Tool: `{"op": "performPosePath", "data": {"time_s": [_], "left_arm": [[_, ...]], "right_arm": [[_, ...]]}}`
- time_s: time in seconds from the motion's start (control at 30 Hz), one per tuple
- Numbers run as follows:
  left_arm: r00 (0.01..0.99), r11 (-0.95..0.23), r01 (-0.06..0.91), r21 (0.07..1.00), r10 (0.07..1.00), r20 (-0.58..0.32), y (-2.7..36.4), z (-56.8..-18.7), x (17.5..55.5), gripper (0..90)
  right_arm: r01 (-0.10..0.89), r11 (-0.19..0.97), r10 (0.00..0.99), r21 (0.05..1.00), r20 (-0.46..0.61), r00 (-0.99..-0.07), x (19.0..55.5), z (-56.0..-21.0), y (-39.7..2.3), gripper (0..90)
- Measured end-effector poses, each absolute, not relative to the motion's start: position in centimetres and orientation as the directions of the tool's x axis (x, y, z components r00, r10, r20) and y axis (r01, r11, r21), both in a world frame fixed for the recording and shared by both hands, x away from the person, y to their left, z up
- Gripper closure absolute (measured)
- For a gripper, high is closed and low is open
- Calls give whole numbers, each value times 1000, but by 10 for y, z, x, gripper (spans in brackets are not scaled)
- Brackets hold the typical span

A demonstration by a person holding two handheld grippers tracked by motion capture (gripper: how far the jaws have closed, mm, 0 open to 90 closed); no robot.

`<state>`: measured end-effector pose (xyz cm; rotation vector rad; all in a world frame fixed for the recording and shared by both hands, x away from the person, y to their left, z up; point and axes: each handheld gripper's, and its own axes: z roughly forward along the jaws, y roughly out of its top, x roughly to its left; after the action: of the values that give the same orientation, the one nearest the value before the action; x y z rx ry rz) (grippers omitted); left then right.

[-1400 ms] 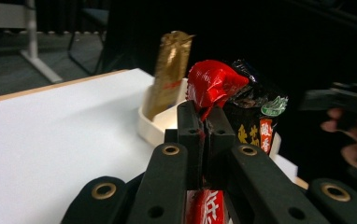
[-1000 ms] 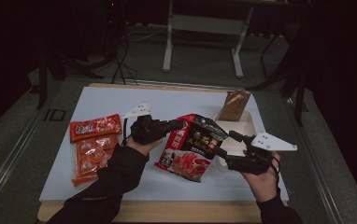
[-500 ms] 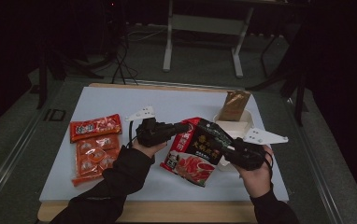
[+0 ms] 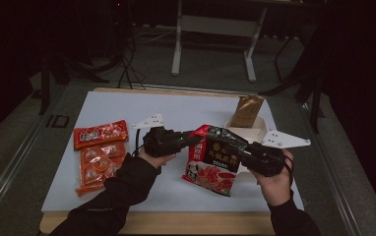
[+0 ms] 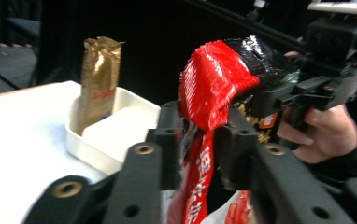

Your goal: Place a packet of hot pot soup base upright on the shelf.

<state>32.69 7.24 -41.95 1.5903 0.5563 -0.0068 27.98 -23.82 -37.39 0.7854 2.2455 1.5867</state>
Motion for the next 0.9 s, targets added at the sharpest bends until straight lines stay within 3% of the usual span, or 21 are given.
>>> {"op": "performPosePath", "data": {"time_s": [0.07, 0.17, 0.33, 0.47, 0.77, 0.9], "left_arm": [[882, -3, 336, 942, 353, -313, 72, -418, 325, 629], [879, -16, 324, 946, 374, -294, 74, -415, 323, 494], [875, -19, 316, 949, 392, -284, 80, -411, 318, 363], [870, -26, 317, 948, 405, -280, 85, -412, 315, 190], [852, -44, 297, 954, 463, -244, 94, -415, 303, 13], [828, -108, 284, 953, 528, -187, 96, -419, 298, 13]], "right_arm": [[268, 257, 574, 928, 76, -815, 280, -373, -238, 781], [267, 253, 569, 930, 80, -818, 281, -370, -238, 781], [251, 247, 567, 936, 70, -821, 282, -362, -240, 782], [237, 245, 574, 940, 56, -817, 284, -354, -242, 782], [213, 225, 593, 951, 40, -805, 295, -333, -254, 781], [203, 222, 603, 954, 29, -798, 302, -325, -259, 780]]}}
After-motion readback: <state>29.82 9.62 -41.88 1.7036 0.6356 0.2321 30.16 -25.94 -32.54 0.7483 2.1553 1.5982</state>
